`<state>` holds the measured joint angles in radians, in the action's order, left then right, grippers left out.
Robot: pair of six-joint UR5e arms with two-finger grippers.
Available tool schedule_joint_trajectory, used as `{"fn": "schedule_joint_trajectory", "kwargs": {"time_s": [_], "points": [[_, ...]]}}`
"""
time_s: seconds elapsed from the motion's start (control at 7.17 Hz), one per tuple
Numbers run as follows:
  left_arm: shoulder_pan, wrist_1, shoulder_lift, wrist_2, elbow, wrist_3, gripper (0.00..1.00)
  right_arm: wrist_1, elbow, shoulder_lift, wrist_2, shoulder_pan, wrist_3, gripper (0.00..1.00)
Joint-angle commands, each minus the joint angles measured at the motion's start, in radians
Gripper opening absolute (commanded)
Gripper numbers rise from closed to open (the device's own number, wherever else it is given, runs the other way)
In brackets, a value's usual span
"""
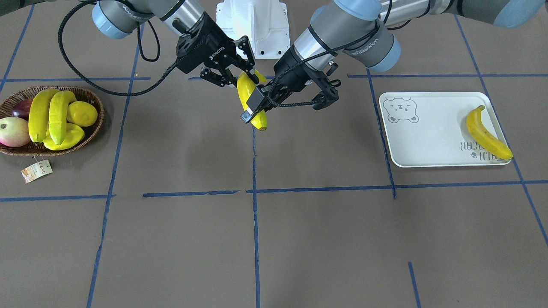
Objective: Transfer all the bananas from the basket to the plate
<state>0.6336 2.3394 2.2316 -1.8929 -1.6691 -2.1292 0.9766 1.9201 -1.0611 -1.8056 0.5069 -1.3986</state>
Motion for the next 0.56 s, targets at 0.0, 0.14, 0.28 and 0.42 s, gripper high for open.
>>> {"fn": "schedule_joint_trajectory", "kwargs": {"time_s": [0.0,0.14,0.28,0.42], "points": [[0.0,0.0,-0.007,-0.002,-0.003,0.011,0.0,0.004,-0.001,0.013,0.0,0.002,-0.077,1.0],[0.0,0.0,-0.012,-0.002,-0.004,0.023,0.0,0.004,-0.001,0.013,0.0,0.004,-0.077,0.99],[0.003,-0.002,-0.015,-0.003,-0.005,0.031,0.0,0.005,-0.001,0.012,-0.001,0.015,-0.072,1.0],[0.006,-0.002,-0.027,-0.003,-0.008,0.043,0.0,0.01,0.0,0.009,-0.011,0.03,-0.071,1.0]]}}
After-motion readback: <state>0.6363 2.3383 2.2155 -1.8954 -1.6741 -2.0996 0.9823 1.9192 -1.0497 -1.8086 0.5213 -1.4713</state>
